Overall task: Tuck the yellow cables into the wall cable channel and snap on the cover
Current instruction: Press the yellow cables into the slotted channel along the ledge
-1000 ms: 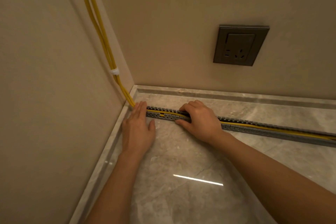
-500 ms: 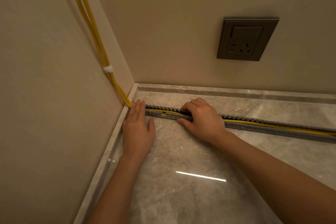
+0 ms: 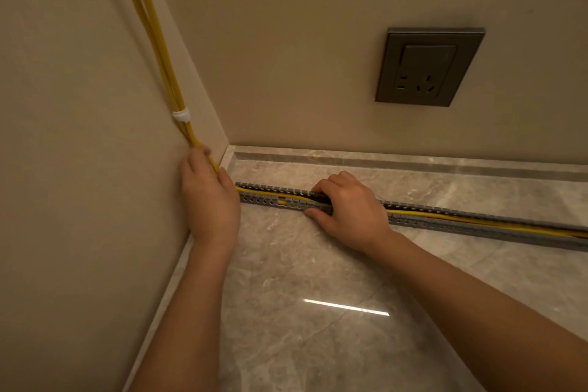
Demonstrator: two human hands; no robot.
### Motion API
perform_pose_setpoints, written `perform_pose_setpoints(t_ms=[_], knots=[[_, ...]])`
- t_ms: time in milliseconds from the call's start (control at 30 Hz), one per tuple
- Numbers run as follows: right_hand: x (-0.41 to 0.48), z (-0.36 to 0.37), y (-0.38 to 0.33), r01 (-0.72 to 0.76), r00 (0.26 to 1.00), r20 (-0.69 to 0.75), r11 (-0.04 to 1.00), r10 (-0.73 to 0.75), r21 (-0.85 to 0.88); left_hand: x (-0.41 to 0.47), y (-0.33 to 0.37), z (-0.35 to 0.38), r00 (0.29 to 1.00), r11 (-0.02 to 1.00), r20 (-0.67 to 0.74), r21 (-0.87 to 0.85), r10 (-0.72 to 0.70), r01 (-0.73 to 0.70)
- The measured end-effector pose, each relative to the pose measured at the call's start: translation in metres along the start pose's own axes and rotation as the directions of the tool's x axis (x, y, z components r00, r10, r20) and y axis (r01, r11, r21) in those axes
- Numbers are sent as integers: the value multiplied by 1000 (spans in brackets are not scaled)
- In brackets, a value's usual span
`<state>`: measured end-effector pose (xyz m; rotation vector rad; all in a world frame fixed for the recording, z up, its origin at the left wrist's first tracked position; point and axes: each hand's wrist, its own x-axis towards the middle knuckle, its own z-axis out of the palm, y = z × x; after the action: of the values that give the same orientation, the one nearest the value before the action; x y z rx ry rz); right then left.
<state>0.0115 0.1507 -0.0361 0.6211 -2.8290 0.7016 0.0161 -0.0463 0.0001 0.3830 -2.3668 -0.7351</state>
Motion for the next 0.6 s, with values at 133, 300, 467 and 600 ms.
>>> perform_pose_setpoints(t_ms=[133,300,467,600], knots=[[0,0,1,-1,1000,4,1000,1,-3,-12,-13,4,994,998,113,61,7,-14],[0,1,0,-1,1000,-6,1000,1,-5,-22,-20,11,984,992,178,124,-6,-16],[0,1,1,2,1000,-2,1000,-3,-25,-15,-24,16,981,990,196,139,0,-28],[0,2,1,2,1000,1,999,-2,-43,-19,-28,16,971,984,237,172,10,-53]])
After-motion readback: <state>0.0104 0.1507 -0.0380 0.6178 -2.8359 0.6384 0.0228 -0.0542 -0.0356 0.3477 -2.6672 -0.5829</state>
